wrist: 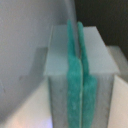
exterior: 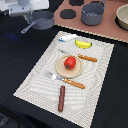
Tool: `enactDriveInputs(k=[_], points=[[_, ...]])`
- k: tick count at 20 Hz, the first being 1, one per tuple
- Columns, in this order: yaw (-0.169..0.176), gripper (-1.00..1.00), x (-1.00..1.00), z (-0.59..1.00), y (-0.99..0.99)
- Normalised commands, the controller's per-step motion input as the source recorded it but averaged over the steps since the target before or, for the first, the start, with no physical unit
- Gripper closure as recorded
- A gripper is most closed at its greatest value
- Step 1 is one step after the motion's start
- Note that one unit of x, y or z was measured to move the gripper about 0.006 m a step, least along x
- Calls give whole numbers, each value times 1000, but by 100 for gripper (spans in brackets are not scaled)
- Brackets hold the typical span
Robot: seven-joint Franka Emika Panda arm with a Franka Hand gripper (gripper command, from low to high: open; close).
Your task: Interact with the objects in diverse but meaningful ways.
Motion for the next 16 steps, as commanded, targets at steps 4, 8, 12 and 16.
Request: enactDriveInputs(k=[4, 8, 12, 16], points=[[0, 100, 711, 187, 730], [0, 100, 673, 39, 805], [0, 100, 701, 85, 753], [0, 100, 701, 139, 723]])
